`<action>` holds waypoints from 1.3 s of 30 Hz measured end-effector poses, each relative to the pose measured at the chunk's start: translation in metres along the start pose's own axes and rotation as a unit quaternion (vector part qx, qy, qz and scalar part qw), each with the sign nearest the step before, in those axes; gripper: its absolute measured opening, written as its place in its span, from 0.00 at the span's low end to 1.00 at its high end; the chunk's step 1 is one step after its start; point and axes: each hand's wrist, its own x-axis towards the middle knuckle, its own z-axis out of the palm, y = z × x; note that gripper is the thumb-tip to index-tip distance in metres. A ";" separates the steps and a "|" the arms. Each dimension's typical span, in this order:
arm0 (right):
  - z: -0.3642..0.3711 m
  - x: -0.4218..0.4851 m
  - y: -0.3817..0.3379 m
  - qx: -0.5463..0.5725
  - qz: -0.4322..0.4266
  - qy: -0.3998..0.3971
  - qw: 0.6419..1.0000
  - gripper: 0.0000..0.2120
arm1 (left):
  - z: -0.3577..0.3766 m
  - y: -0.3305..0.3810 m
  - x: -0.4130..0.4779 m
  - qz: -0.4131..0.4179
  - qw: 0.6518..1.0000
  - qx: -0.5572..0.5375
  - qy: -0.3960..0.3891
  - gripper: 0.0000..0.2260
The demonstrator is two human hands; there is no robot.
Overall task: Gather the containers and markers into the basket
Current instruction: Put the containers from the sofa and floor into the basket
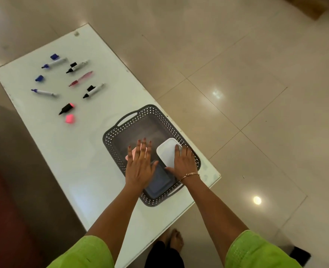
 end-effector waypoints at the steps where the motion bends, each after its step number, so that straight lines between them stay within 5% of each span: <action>1: -0.001 -0.001 0.001 0.000 0.001 -0.004 1.000 0.47 | -0.001 0.000 0.001 -0.004 1.000 0.000 -0.001 0.31; 16: -0.086 0.078 0.007 -0.123 -0.300 0.020 0.946 0.36 | -0.044 0.033 0.051 -0.224 0.968 -0.117 -0.002 0.32; 22: -0.146 0.137 0.032 -0.182 -0.421 -0.003 0.889 0.34 | -0.059 0.068 0.104 -0.399 0.901 -0.167 0.032 0.32; 39: -0.205 0.283 -0.026 -0.270 -0.604 -0.038 0.749 0.37 | -0.086 0.052 0.197 -0.558 0.800 -0.209 0.068 0.32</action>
